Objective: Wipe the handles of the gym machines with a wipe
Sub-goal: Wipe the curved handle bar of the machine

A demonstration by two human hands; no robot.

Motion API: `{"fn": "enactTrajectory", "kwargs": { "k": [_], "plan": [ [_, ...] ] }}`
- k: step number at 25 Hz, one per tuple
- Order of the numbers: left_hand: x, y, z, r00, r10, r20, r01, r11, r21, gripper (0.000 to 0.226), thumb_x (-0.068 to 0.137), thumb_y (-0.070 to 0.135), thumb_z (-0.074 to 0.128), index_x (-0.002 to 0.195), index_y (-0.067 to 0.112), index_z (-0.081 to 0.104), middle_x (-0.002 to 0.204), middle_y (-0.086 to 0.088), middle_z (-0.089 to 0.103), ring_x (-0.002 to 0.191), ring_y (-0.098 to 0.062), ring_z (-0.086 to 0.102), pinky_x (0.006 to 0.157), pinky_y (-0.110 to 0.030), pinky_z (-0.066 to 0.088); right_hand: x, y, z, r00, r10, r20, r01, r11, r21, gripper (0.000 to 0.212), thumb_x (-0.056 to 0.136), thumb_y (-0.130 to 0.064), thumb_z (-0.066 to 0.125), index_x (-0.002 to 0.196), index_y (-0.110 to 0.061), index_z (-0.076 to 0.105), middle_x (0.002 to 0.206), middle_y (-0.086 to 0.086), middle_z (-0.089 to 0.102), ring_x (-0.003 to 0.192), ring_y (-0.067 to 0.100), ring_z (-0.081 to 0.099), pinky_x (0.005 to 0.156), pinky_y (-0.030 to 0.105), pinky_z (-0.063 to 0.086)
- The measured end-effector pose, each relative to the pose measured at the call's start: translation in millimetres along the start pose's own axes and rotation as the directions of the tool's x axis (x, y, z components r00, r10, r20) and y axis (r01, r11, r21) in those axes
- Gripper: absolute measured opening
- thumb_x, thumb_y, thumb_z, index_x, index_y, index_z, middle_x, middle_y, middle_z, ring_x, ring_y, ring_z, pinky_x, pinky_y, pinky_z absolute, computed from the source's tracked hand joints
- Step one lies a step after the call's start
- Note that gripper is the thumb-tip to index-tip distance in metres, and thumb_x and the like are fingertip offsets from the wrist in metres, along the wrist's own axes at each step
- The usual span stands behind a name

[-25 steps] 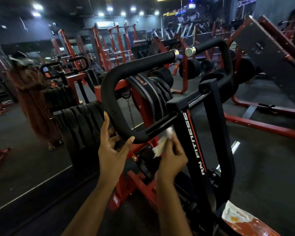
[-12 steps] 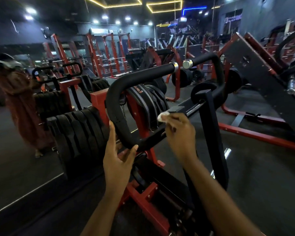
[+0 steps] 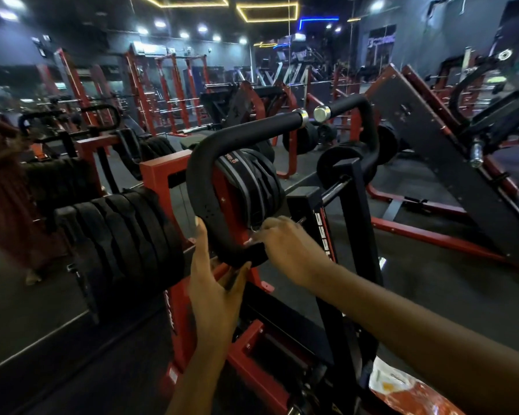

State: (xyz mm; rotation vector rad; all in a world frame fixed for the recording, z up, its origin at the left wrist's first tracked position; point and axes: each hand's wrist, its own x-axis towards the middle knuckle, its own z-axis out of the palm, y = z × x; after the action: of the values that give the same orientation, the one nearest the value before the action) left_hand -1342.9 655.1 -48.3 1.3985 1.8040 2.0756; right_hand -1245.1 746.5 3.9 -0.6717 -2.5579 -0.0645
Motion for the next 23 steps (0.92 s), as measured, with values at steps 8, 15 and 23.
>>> {"fn": "enactTrajectory", "kwargs": {
  "k": [8,15,23],
  "plan": [
    [1,-1,-1,1.000,0.017,-0.006,-0.016,0.999,0.045,0.108,0.075,0.005,0.073,0.121,0.077,0.007,0.138,0.008,0.042,0.117,-0.015,0.055,0.092,-0.019,0.048,34,56,-11,0.975,0.154,0.160,-0.122,0.974,-0.192,0.023,0.087,-0.002,0.045,0.098,-0.005,0.065,0.104,0.011,0.060,0.101,0.026,0.057,0.084,0.032,0.048],
    [1,-5,-4,1.000,-0.003,0.014,0.002,0.999,0.039,0.101,0.076,0.018,0.072,0.120,0.078,0.005,0.128,-0.008,0.054,0.114,-0.022,0.057,0.082,-0.004,0.046,2,-9,3,0.999,-0.005,0.045,0.005,1.000,0.009,0.034,0.090,-0.008,0.048,0.122,-0.015,0.056,0.122,0.004,0.054,0.116,0.018,0.045,0.098,0.028,0.039],
    [4,-5,-7,0.999,0.019,0.046,-0.019,1.000,0.004,0.101,0.076,0.011,0.072,0.125,0.073,0.009,0.144,-0.001,0.041,0.123,-0.017,0.050,0.085,-0.005,0.045,1,44,25,0.874,0.415,-0.255,-0.387,0.909,0.151,0.030,0.087,-0.002,0.052,0.112,-0.011,0.065,0.116,0.002,0.062,0.109,0.021,0.054,0.091,0.018,0.040]
  ]
}}
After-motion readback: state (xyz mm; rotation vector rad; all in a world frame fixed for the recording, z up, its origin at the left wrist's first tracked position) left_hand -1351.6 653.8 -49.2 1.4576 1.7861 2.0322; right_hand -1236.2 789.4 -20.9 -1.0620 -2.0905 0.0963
